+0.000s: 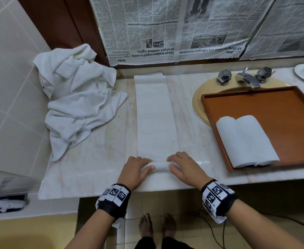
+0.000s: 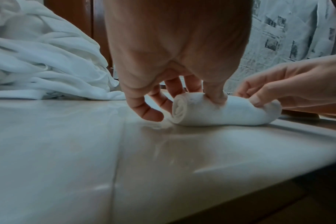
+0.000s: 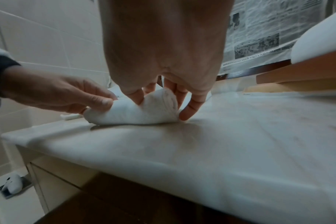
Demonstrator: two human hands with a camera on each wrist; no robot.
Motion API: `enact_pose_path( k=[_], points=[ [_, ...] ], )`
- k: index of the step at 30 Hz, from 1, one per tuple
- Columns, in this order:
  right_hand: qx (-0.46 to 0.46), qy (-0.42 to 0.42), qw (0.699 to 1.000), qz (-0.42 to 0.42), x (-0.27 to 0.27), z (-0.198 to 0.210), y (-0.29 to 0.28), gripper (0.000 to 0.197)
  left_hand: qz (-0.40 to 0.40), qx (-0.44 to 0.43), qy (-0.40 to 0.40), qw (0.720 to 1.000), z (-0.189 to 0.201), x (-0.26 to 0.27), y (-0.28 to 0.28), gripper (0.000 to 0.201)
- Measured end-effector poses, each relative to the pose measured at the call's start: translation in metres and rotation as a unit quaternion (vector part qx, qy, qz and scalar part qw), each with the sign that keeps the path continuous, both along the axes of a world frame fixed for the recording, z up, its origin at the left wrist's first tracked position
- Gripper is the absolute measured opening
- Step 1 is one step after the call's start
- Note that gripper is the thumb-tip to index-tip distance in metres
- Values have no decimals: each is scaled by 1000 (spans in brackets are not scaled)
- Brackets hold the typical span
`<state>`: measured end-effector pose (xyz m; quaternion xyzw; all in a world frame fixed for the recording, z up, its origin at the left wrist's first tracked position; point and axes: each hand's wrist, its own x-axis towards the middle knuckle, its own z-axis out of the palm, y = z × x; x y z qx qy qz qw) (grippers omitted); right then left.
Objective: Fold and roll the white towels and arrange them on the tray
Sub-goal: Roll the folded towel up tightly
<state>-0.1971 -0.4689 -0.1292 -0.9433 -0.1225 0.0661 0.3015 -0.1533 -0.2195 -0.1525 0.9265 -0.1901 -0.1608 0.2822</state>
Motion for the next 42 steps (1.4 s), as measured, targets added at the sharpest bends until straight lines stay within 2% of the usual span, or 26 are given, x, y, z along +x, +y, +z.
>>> enact_pose_path(
  k=[2,7,10,13,16,20,23,28,32,34,37,42],
  points=[
    [-13,-35,999,12,2,-1,3,38,10,-21,15,1000,-4,4,1,49],
    [-35,-67,997,15,3,0,8,32,30,-40,29,998,6,5,-4,53],
    [-49,-53,997,33,2,-2,5,45,74,-64,16,995,9,2,-5,36],
    [-16,-24,999,18,1,-7,4,47,108,-58,-26,992,10,-3,-6,24],
    [45,17,999,-10,7,-10,2,36,45,-45,-124,990,6,-9,-9,21],
    [67,55,996,-31,13,-10,2,30,-2,-8,-141,990,3,-16,-9,37],
    [39,61,997,-21,12,-8,2,32,-15,22,-137,990,2,-17,-5,46],
    [-73,-51,995,41,2,-1,6,36,-3,40,-42,998,13,-6,-8,59],
    [-99,-63,991,71,1,-4,5,41,-10,47,-17,999,18,2,-11,51],
    [-66,-46,995,57,5,-1,5,36,-18,46,-40,998,18,2,-11,62],
    [-12,12,1000,19,10,0,2,33,-37,58,-33,997,19,-1,-9,76],
    [22,99,995,-4,14,0,-2,39,-8,15,-17,1000,17,-14,-7,84]
  ],
)
